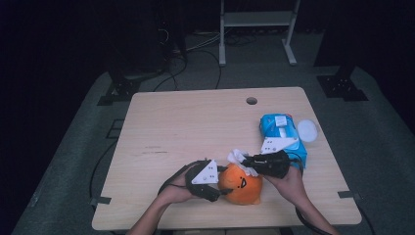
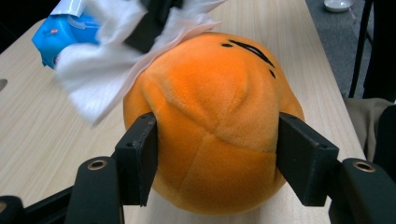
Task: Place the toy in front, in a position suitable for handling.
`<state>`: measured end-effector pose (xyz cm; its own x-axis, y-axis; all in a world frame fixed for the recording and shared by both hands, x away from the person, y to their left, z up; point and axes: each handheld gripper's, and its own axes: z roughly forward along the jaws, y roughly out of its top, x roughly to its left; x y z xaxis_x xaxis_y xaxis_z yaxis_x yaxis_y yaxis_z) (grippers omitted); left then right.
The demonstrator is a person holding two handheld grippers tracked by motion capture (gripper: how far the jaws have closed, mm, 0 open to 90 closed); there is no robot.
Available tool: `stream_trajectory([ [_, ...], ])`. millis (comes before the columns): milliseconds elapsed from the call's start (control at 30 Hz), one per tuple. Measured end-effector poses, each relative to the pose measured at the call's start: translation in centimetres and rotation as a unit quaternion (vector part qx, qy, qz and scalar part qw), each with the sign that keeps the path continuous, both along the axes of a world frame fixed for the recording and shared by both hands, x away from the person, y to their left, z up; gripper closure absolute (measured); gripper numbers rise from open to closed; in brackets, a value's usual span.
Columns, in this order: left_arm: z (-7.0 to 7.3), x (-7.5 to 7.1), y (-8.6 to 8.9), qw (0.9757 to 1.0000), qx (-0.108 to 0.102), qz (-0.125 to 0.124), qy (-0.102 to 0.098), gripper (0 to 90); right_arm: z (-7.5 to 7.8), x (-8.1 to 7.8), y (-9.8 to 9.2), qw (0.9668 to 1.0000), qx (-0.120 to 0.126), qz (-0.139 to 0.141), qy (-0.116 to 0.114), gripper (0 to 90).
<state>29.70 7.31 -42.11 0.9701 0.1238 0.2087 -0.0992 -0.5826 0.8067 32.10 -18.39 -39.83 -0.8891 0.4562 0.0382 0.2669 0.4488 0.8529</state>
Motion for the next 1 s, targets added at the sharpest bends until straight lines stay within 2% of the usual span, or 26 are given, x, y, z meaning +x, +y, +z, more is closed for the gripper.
stream_trajectory([
  [100,0.0,0.2,-0.1,0.9999,-0.003,0.007,0.009,35.5,0.2,-0.9,-0.3,1.0000,0.001,-0.003,-0.007,84.4],
  [200,-0.1,0.3,-0.1,0.9998,0.000,0.014,0.014,35.6,0.6,-1.7,0.3,0.9998,0.001,0.010,-0.017,84.4],
  [300,-0.3,0.9,0.3,0.9988,-0.007,0.032,0.038,35.6,1.0,-2.4,1.2,0.9992,0.011,0.034,-0.019,84.4],
  [367,-0.6,1.3,0.6,0.9973,-0.014,0.046,0.055,35.6,1.2,-3.0,1.6,0.9987,0.002,0.044,-0.025,84.4],
  [467,-0.9,1.8,1.1,0.9950,-0.026,0.058,0.077,35.3,0.8,-3.2,1.3,0.9989,-0.015,0.036,-0.028,84.3],
  [567,-0.8,2.1,1.2,0.9927,-0.048,0.056,0.095,26.8,0.1,-2.2,0.2,0.9997,-0.007,0.018,-0.017,84.4],
  [633,-0.7,2.1,1.0,0.9929,-0.052,0.047,0.096,21.7,-0.3,-1.4,-0.5,0.9999,0.001,0.000,-0.011,84.3],
  [667,-0.7,2.0,0.9,0.9939,-0.045,0.042,0.091,21.8,-0.4,-1.1,-0.7,0.9999,0.005,-0.004,-0.008,84.3],
  [700,-0.7,2.0,0.9,0.9939,-0.045,0.042,0.091,24.3,-0.5,-0.8,-0.8,0.9999,0.009,-0.008,-0.004,84.3],
  [733,-0.9,1.9,0.7,0.9949,-0.043,0.042,0.081,29.7,-0.6,-0.5,-0.9,0.9999,0.010,-0.012,-0.002,84.4],
  [800,-0.8,1.9,0.6,0.9949,-0.045,0.047,0.077,35.0,-0.4,-0.5,-0.8,0.9999,0.010,-0.013,-0.005,84.3],
  [867,-0.7,1.9,0.5,0.9947,-0.046,0.049,0.077,37.7,0.1,-1.0,-0.3,0.9997,0.009,-0.008,-0.020,84.4],
  [967,-0.6,1.7,0.3,0.9945,-0.047,0.051,0.078,37.9,0.6,-1.6,0.8,0.9994,0.017,0.011,-0.029,84.3],
  [1000,-0.5,1.7,0.2,0.9945,-0.042,0.054,0.079,37.9,0.7,-1.8,1.4,0.9992,0.015,0.017,-0.034,84.3],
])
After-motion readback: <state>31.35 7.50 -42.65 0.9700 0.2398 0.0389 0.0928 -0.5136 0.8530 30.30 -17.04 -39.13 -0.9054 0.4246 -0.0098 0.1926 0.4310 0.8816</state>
